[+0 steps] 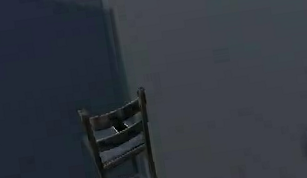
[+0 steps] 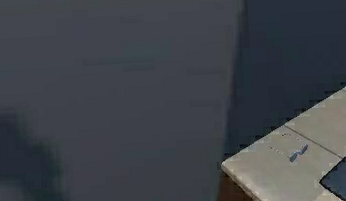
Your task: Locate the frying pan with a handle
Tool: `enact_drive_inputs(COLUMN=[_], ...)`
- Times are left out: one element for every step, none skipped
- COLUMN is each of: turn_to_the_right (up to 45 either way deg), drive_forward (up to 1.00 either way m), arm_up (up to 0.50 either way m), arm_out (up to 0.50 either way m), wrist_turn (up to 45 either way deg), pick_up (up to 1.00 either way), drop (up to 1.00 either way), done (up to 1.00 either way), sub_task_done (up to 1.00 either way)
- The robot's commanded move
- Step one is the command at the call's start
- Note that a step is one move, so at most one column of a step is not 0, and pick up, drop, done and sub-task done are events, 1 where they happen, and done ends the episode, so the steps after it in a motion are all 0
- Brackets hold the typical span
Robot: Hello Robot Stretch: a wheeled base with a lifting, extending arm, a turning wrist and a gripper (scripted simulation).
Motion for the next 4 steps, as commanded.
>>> enact_drive_inputs(turn_to_the_right=[-45.0,-45.0,-45.0,0.0], drive_forward=[0.00,0.00,0.00,1.00], arm_up=[0.00,0.00,0.00,0.00], arm_out=[0.00,0.00,0.00,0.00], wrist_turn=[0.0,0.0,0.0,0.0], pick_up=[0.00,0.00,0.00,0.00], drop=[0.00,0.00,0.00,0.00], done=[0.00,0.00,0.00,0.00], sub_task_done=[0.00,0.00,0.00,0.00])
